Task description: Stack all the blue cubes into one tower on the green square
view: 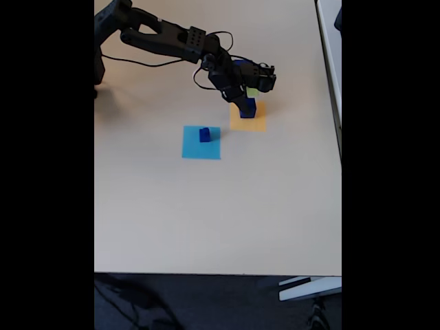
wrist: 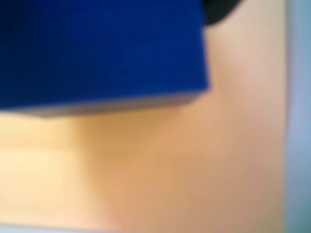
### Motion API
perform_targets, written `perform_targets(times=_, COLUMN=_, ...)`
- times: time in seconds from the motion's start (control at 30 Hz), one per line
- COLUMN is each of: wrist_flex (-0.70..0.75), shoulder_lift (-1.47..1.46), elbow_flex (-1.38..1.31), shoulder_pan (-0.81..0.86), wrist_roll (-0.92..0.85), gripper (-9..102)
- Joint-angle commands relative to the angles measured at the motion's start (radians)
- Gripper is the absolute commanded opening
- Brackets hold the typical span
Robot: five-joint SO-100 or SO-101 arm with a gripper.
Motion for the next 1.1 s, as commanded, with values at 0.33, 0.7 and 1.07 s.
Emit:
perform_targets(times=0.33, wrist_flex=0.057, shoulder_lift=0.141, elbow_flex=-0.172, shoulder_pan=-0.043, wrist_roll=0.060, gripper=5)
perform_targets(times=0.7, wrist_flex=0.106, shoulder_lift=0.147, elbow_flex=-0.224, shoulder_pan=-0.126, wrist_roll=0.193, gripper=2)
perform_targets(times=1.07, wrist_flex=0.121, shoulder_lift=0.190, elbow_flex=-0.218, shoulder_pan=-0.161, wrist_roll=0.235, gripper=2)
